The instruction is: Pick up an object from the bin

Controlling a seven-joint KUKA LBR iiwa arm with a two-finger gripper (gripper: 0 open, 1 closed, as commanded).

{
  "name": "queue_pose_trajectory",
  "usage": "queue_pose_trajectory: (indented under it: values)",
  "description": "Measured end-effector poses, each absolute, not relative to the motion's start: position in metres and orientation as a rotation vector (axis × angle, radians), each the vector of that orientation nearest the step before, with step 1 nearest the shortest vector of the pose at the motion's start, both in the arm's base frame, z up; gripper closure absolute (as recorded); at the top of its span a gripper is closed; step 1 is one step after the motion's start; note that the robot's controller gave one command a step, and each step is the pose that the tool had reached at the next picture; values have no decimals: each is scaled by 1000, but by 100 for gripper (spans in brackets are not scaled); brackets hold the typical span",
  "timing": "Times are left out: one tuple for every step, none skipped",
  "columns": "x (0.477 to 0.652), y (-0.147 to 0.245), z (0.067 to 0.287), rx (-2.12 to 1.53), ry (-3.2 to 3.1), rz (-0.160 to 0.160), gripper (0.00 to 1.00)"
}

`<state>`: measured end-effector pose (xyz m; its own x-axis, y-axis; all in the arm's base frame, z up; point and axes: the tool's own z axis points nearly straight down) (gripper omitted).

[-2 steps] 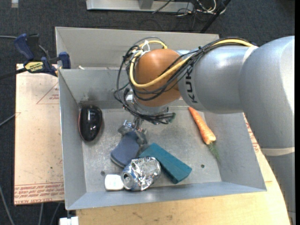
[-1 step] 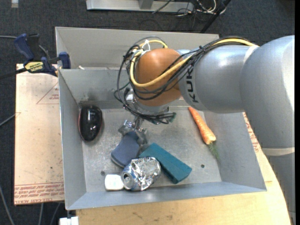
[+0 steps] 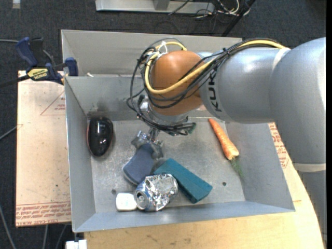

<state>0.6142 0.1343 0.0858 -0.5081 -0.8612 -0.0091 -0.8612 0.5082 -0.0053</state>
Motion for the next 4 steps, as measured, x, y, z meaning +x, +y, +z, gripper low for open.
queue_pose_trajectory:
  values:
    - [615,135,96,-1551,2717,0,100]
    - [613,135,107,-1553,2722,4,100]
    - [613,135,129,-1552,2722,4,100]
    - [614,135,149,-1549,2718,1,100]
